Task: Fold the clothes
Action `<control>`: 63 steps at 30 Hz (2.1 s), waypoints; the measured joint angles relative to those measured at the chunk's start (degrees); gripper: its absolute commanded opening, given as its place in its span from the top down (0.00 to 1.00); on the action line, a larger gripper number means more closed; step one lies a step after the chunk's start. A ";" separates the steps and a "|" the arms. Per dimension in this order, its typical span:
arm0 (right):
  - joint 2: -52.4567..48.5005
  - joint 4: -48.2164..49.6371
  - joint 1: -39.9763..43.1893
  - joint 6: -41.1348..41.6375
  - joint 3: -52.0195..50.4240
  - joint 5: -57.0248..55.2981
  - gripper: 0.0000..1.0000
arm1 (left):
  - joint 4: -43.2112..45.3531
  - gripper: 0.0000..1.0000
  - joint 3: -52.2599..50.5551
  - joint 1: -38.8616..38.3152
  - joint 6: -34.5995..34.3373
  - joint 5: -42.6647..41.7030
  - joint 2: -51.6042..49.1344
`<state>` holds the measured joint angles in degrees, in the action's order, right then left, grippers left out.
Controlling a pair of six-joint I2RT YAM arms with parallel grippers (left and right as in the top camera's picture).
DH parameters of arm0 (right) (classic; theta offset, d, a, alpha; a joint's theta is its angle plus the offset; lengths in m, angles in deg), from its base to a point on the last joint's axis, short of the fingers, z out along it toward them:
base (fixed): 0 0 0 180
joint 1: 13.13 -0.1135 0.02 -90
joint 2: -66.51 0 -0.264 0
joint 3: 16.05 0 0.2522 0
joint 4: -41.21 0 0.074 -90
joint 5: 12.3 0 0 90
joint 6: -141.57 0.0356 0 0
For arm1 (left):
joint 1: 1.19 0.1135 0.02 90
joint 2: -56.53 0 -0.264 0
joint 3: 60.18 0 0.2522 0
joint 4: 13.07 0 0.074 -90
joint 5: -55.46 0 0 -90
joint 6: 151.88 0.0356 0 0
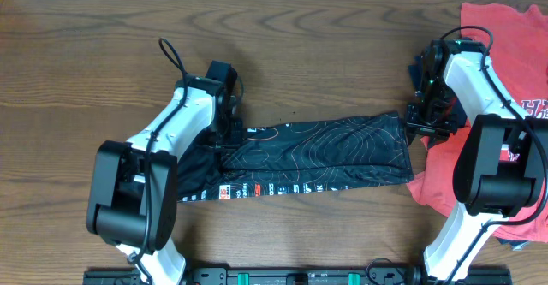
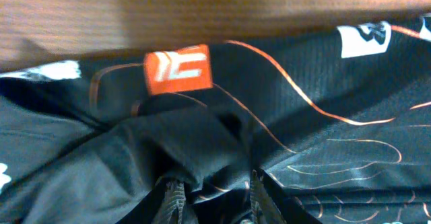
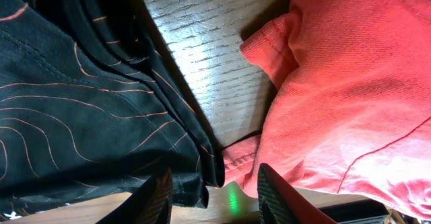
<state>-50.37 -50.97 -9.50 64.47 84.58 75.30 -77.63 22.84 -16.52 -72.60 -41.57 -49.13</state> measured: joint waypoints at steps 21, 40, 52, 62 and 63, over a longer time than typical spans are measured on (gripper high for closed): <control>0.00 0.28 0.00 -0.15 0.00 0.00 0.60 | 2.73 0.69 0.00 -2.97 1.03 4.94 1.99; 0.00 0.28 0.00 -0.15 0.00 0.00 0.60 | 4.37 0.69 -0.02 -2.95 1.55 9.01 2.19; 0.00 0.20 0.00 -0.17 0.00 0.00 0.59 | 4.81 0.69 -2.29 -2.95 1.38 9.01 2.19; 0.00 0.20 0.00 -0.17 0.00 0.00 0.60 | 4.81 0.94 -5.09 -2.95 0.55 9.05 2.16; 0.00 0.20 0.00 -0.17 0.00 0.00 0.59 | 4.79 0.94 -5.07 -2.95 0.57 9.09 2.16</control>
<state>-50.37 -50.77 -9.50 64.30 84.58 75.30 -72.85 17.77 -19.47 -72.03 -32.47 -46.97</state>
